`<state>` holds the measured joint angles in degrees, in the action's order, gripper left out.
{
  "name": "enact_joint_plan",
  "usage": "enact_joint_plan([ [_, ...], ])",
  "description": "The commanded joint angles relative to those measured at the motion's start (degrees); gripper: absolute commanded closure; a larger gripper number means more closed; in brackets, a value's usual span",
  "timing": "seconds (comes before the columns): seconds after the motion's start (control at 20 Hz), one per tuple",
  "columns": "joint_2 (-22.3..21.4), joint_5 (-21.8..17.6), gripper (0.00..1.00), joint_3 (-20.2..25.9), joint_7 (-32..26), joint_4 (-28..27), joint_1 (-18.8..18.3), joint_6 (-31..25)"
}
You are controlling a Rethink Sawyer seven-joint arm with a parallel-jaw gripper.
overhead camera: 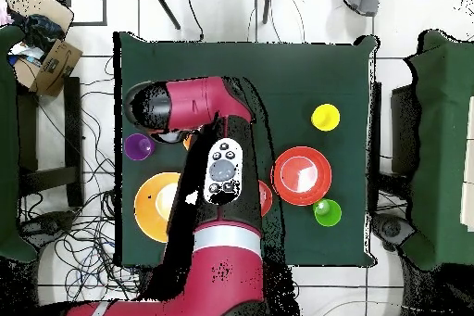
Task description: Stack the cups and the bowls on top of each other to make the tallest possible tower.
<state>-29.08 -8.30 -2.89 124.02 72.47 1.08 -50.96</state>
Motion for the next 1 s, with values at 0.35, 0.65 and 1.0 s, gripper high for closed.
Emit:
enact_joint_plan([
  [0.35, -2.0, 1.2, 0.00, 6.0, -0.6, 3.8, 0.1, -0.2],
  [0.65, -6.4, 2.9, 0.00, 6.4, -0.3, 7.2, -0.1, 1.3],
  [1.0, -9.4, 2.7, 0.00, 7.0, -0.3, 14.2, -1.4, 12.5],
])
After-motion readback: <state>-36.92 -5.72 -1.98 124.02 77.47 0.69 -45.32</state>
